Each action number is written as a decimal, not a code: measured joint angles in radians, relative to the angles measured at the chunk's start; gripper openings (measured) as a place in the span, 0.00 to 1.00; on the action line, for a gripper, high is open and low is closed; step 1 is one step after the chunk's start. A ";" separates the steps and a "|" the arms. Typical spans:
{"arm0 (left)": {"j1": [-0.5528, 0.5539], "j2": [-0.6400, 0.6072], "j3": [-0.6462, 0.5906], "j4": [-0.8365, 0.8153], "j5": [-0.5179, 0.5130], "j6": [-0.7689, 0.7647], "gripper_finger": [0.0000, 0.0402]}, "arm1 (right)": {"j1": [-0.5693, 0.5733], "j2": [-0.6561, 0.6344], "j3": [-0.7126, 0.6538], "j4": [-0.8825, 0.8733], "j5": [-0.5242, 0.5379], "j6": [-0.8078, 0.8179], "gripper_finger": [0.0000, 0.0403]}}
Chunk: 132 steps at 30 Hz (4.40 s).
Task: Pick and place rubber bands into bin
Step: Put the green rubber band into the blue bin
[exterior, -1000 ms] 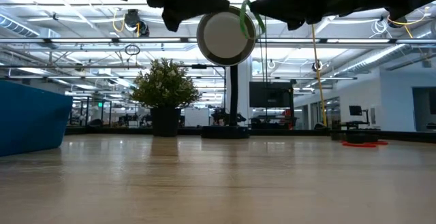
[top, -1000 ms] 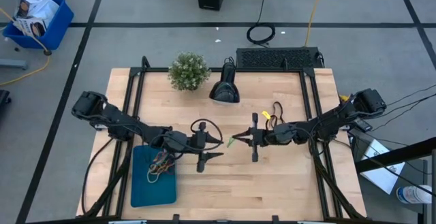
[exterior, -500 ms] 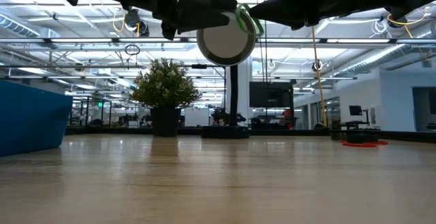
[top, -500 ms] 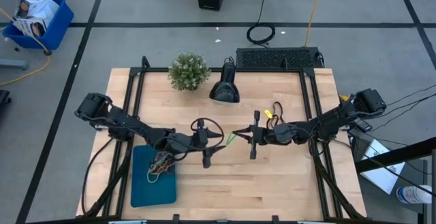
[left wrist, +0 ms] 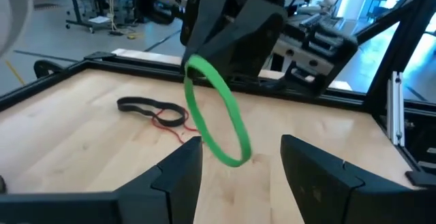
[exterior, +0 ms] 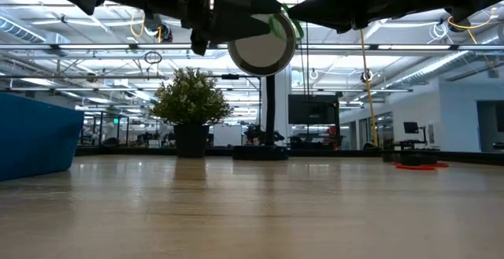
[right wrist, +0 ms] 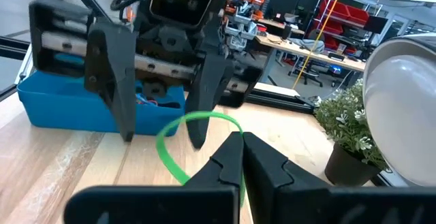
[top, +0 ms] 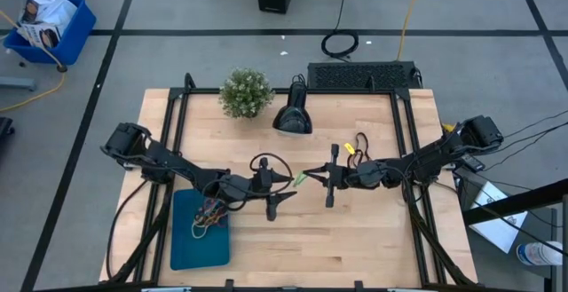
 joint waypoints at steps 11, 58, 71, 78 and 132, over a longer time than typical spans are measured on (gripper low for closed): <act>0.024 0.037 0.000 0.061 -0.015 -0.018 0.52 | 0.000 0.000 0.000 0.000 -0.002 0.003 0.00; 0.054 0.036 0.000 0.061 0.104 -0.026 0.02 | 0.002 0.000 0.000 -0.017 -0.008 0.035 0.26; 0.054 0.011 0.001 0.008 0.172 -0.019 0.03 | 0.002 -0.001 0.001 -0.227 -0.006 0.127 0.50; 0.053 -0.160 0.002 -0.302 0.209 -0.040 0.02 | 0.002 -0.001 0.001 -0.375 -0.006 0.234 0.51; -0.061 -0.319 0.001 -1.650 0.573 -0.938 0.01 | -0.001 -0.001 0.001 -0.757 -0.084 0.498 0.50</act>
